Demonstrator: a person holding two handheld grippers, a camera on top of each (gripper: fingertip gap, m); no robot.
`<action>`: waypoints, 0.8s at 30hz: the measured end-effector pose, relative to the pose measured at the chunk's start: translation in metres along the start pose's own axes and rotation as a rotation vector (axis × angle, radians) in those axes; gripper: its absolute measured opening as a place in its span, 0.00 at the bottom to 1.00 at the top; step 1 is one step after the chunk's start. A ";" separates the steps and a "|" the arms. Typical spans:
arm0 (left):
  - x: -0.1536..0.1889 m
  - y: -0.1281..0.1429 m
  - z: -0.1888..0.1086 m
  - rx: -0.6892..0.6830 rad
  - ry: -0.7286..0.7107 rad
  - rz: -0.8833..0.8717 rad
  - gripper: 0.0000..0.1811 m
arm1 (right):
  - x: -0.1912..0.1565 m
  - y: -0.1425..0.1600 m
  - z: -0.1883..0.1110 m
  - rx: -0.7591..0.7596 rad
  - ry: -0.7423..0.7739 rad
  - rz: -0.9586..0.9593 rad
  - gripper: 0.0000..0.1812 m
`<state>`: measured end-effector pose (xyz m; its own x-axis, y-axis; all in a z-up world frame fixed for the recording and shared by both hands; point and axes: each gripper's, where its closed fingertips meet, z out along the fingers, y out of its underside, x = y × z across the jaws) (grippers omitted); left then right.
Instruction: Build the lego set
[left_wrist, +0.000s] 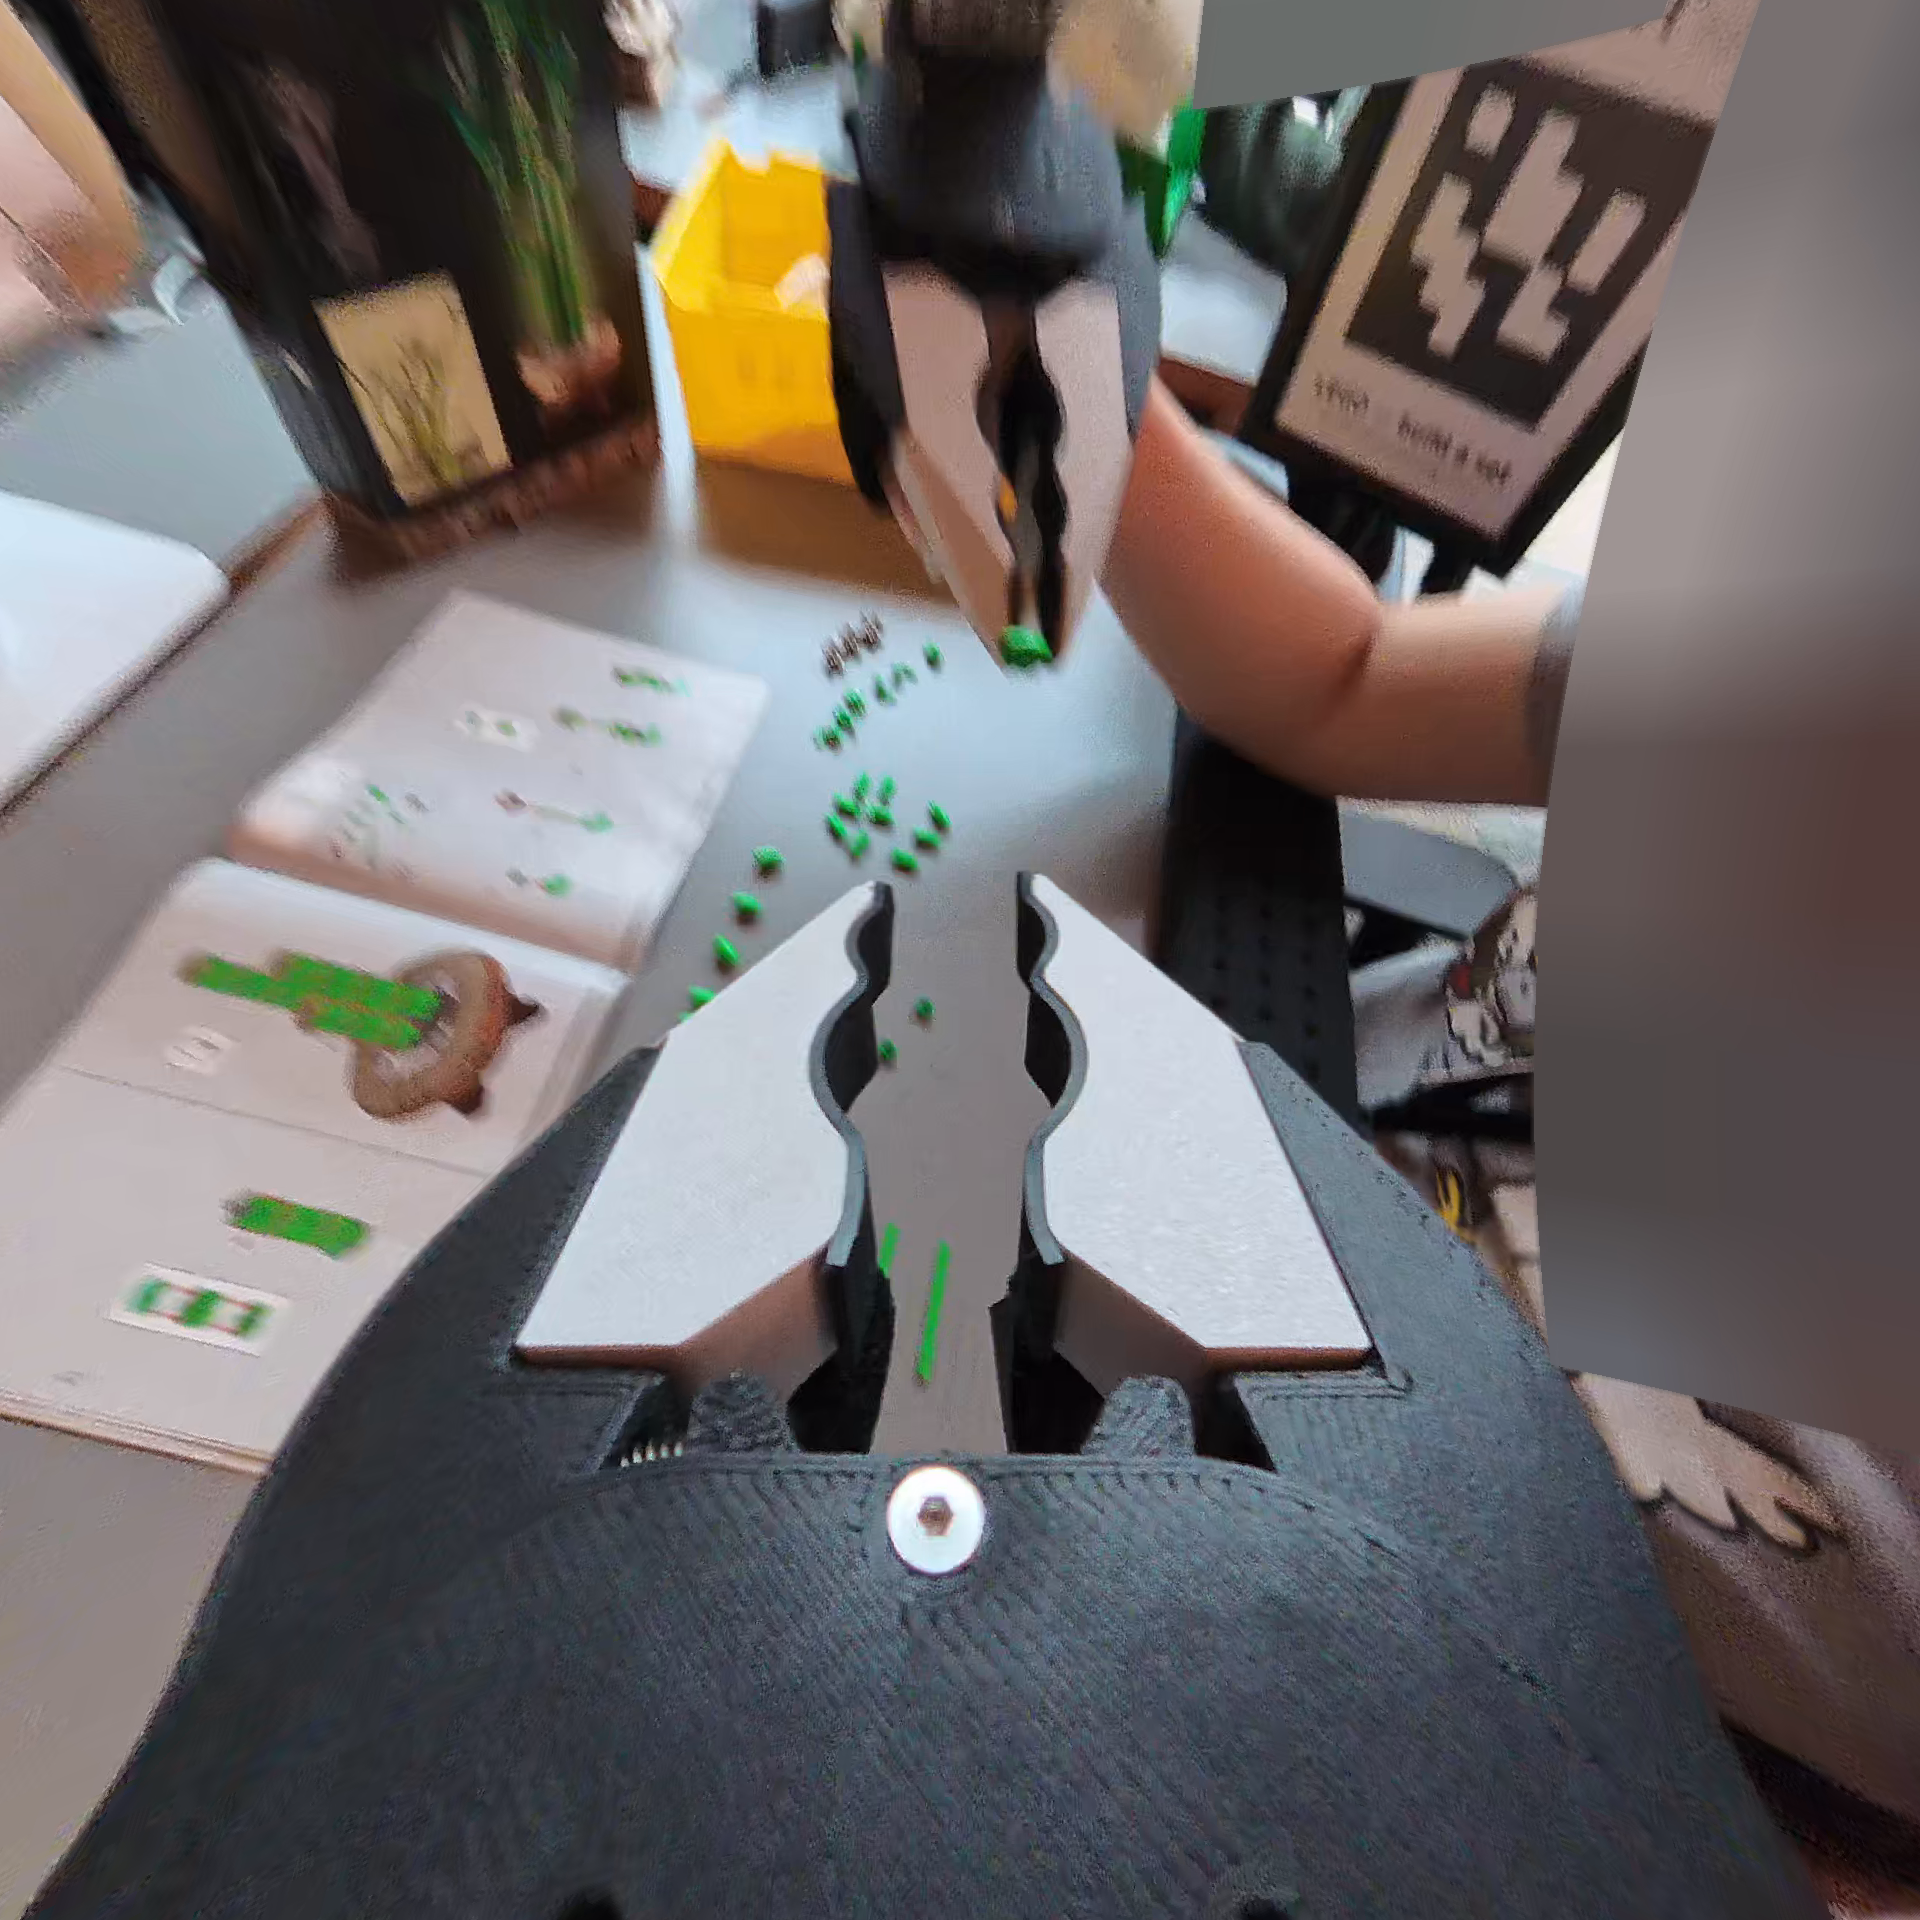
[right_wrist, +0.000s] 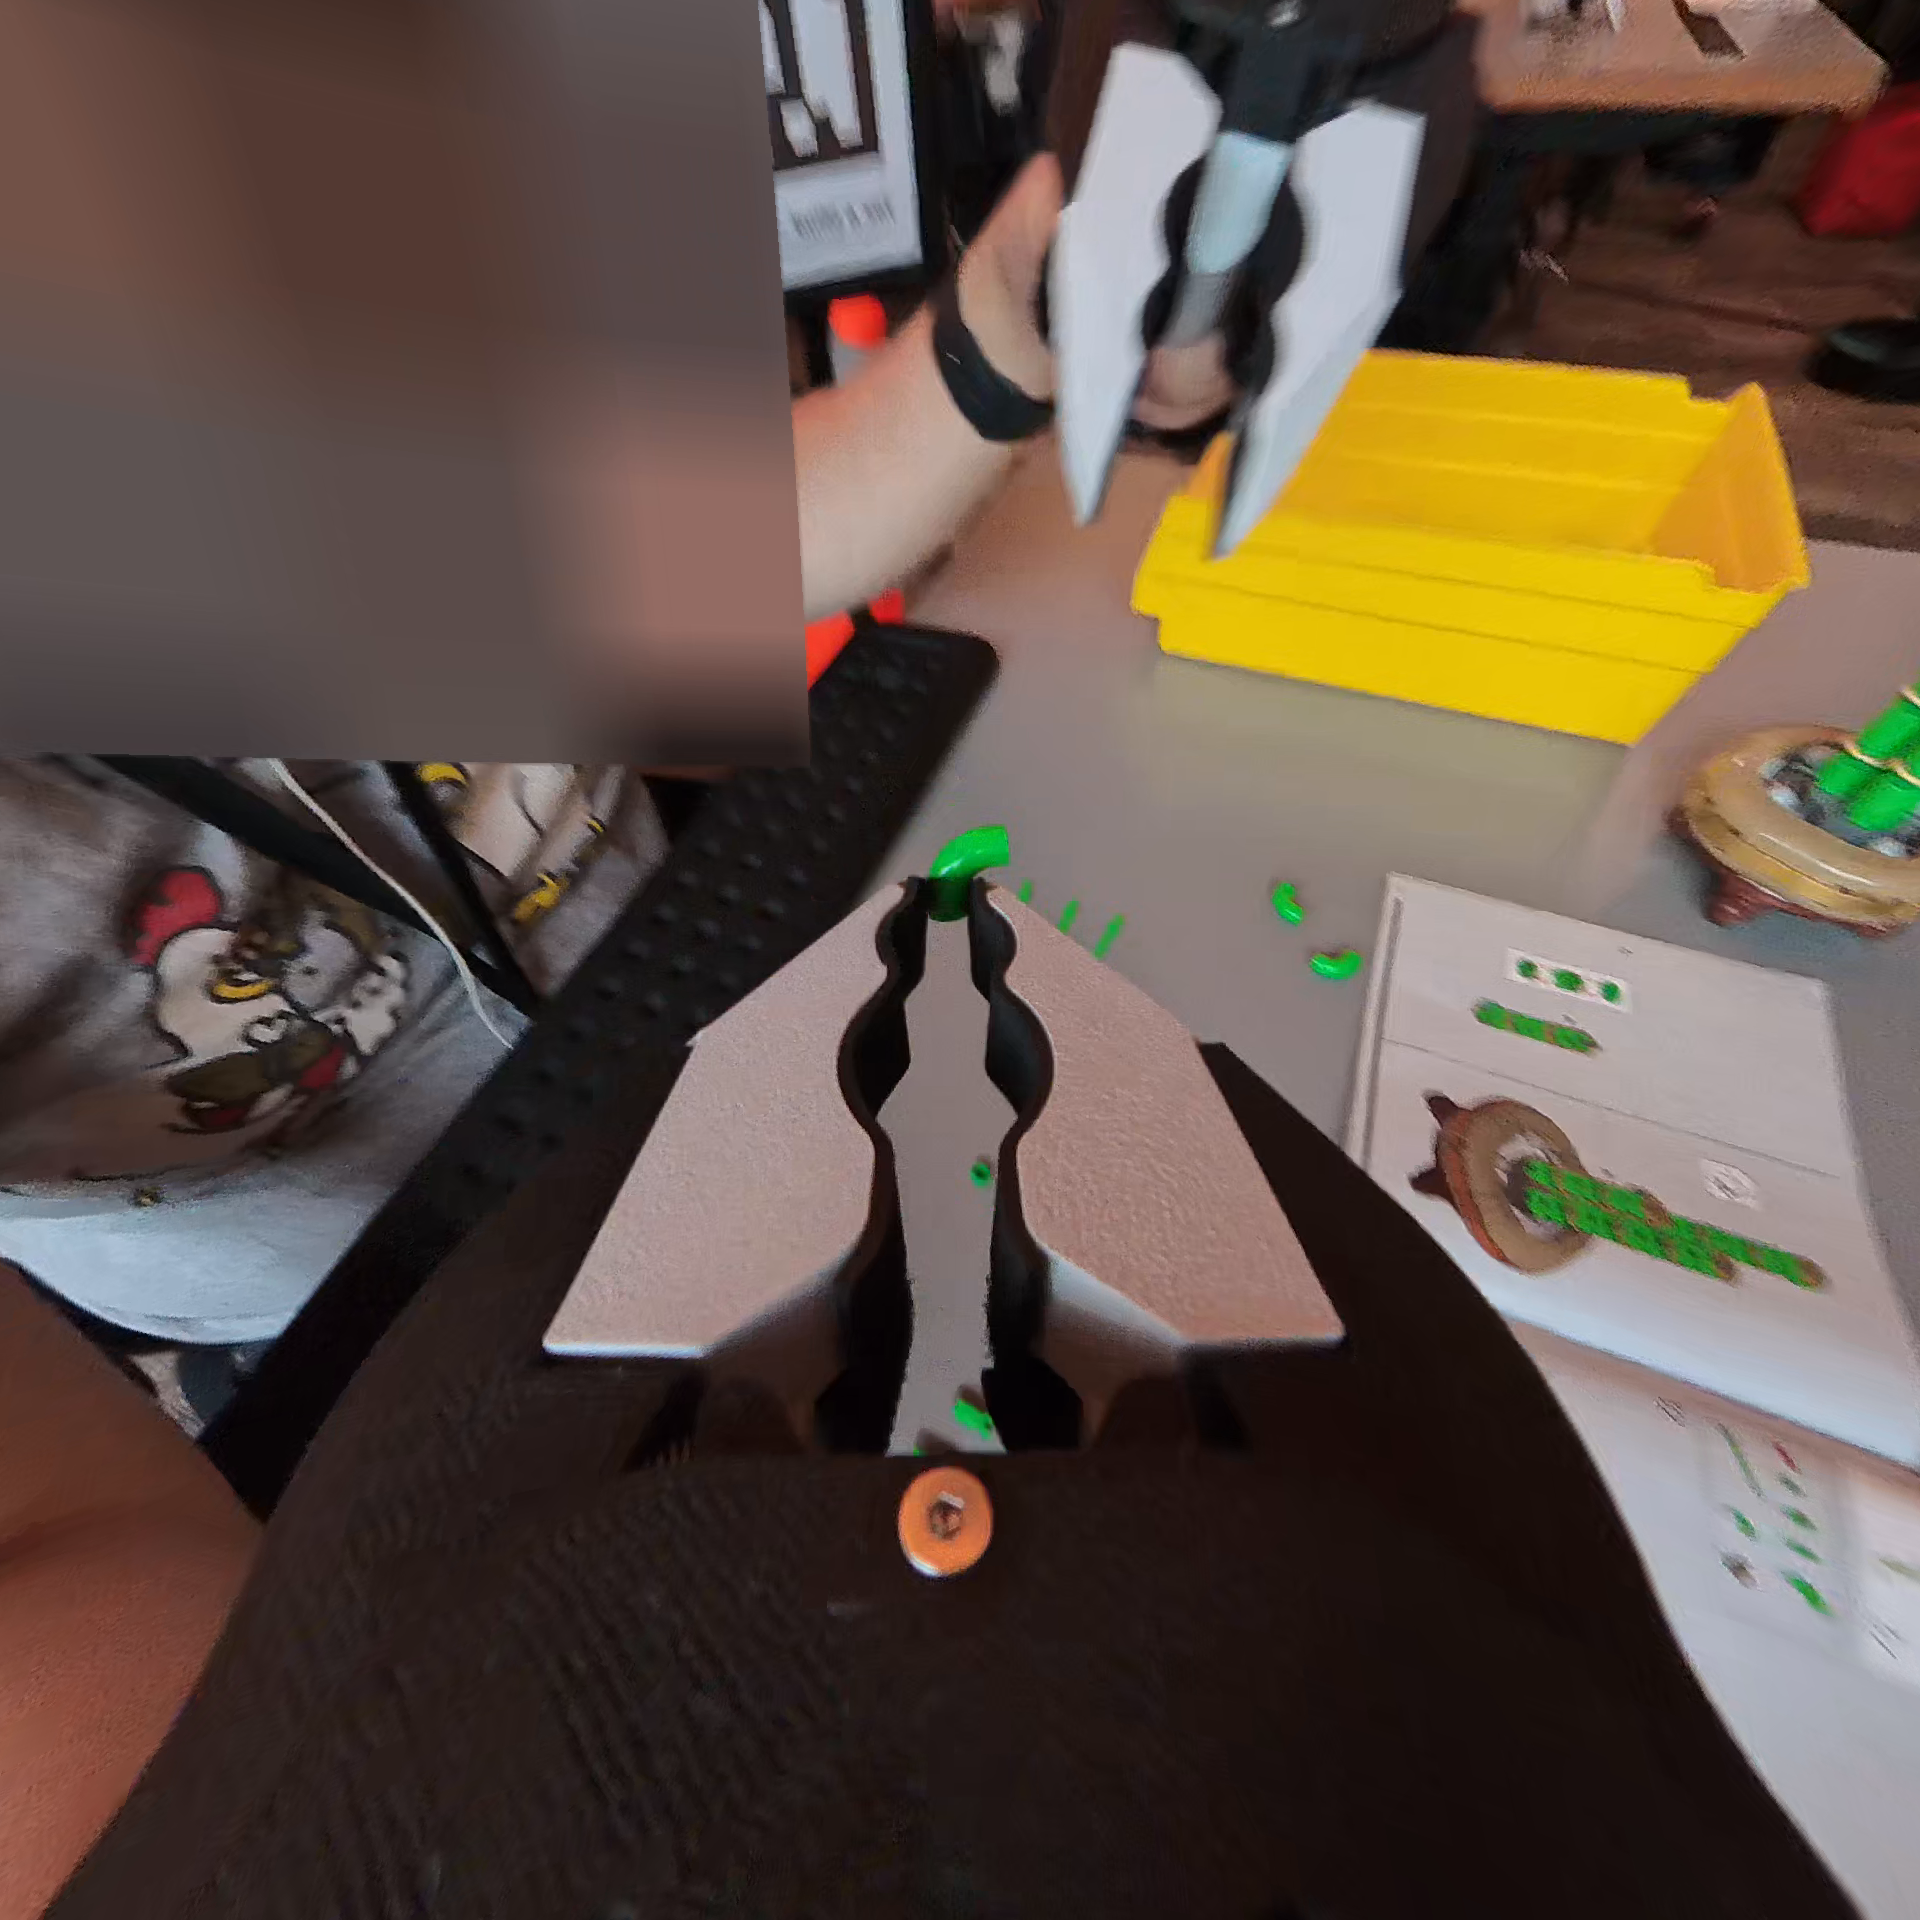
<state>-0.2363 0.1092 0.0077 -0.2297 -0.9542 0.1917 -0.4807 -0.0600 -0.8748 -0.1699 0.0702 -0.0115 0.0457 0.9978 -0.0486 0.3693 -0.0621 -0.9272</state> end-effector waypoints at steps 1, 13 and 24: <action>0.010 0.020 0.004 -0.023 0.023 -0.007 0.10 | 0.000 0.004 0.003 -0.064 0.032 -0.009 0.03; 0.073 0.178 0.057 -0.357 0.233 0.132 0.14 | -0.059 0.117 0.071 -0.542 -0.046 0.138 0.03; 0.072 0.208 0.086 -0.481 0.418 0.291 0.05 | -0.082 0.129 0.068 -0.383 0.044 0.262 0.03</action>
<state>-0.2797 0.0030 -0.1988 -0.6659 -0.7132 0.2188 -0.6491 0.4093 -0.6412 -0.1889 -0.0176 -0.1521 0.2193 0.9457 -0.2398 0.6555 -0.3249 -0.6818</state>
